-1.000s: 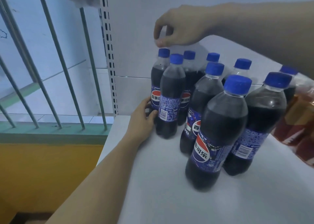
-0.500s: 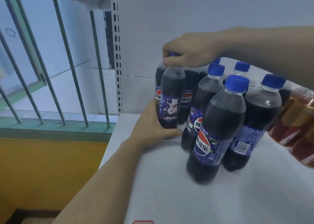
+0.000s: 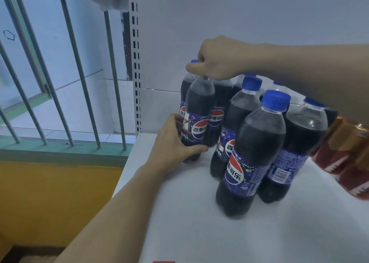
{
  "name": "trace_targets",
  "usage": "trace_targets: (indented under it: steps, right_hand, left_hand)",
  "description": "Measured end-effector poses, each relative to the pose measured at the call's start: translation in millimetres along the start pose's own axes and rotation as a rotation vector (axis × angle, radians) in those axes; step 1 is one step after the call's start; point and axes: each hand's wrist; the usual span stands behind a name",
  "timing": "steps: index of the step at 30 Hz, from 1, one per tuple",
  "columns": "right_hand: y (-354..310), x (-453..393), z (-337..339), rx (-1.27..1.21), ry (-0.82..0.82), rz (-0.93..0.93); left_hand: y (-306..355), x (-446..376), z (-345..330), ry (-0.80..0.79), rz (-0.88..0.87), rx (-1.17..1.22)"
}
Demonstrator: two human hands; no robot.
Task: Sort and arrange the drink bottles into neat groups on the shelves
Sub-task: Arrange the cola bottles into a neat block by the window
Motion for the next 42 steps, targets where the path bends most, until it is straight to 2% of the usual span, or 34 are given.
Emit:
trace_targets:
  steps: [2,8,14,16,19,20,23,24,27,31,34,35,36,39,40,42]
  right_hand:
    - [1,1,2,-0.001,-0.019,0.007]
    - [9,15,24,-0.044,-0.208,0.268]
    - [11,14,13,0.01,-0.102,0.244]
    - [17,15,16,-0.068,-0.08,0.222]
    - [39,9,29,-0.037,0.099,0.169]
    - [47,7,34,0.027,0.085,0.157]
    - [59,6,28,0.095,-0.223,0.113]
    - [60,5,20,0.088,-0.246,0.107]
    - [66,1,8,0.017,-0.147,0.108]
    - [65,6,16,0.081,-0.167,0.122]
    - [60,30,32,0.042,0.018,0.236]
    - [57,40,38,-0.017,0.028,0.268]
    - [53,51,44,-0.086,-0.033,0.291]
    - [44,74,48,-0.201,-0.355,0.311]
    - [44,77,45,-0.199,-0.401,0.307]
    - [48,79,38,-0.23,-0.393,0.292]
  left_hand:
    - [0,-1,0,-0.019,-0.029,-0.029]
    - [0,-1,2,-0.013,-0.083,-0.041]
    - [1,-1,3,0.0,-0.058,0.005]
    - [0,-1,3,0.002,-0.051,0.026]
    - [-1,0,2,0.011,-0.049,0.045]
    - [-1,0,1,0.011,-0.046,0.05]
    - [-1,-1,1,0.009,-0.037,0.051]
    - [-2,-2,1,0.009,-0.04,0.049]
    - [-3,-3,3,-0.023,-0.032,0.056]
    - [-4,-2,4,-0.039,-0.033,0.06]
    - [-4,-3,3,-0.035,-0.039,0.056]
    - [-4,-3,3,-0.035,-0.038,0.057]
    - [-4,-3,3,-0.036,-0.037,0.059]
    - [-3,-3,3,-0.049,-0.026,0.071]
    - [-3,-3,3,-0.052,-0.026,0.072]
    - [-2,-3,2,-0.051,-0.028,0.071]
Point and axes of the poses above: each hand's wrist, its own x-axis away from the middle knuckle, its own z-axis out of the back of the hand, y = z × x, and after that the axes turned 1 degree about -y, right-handed
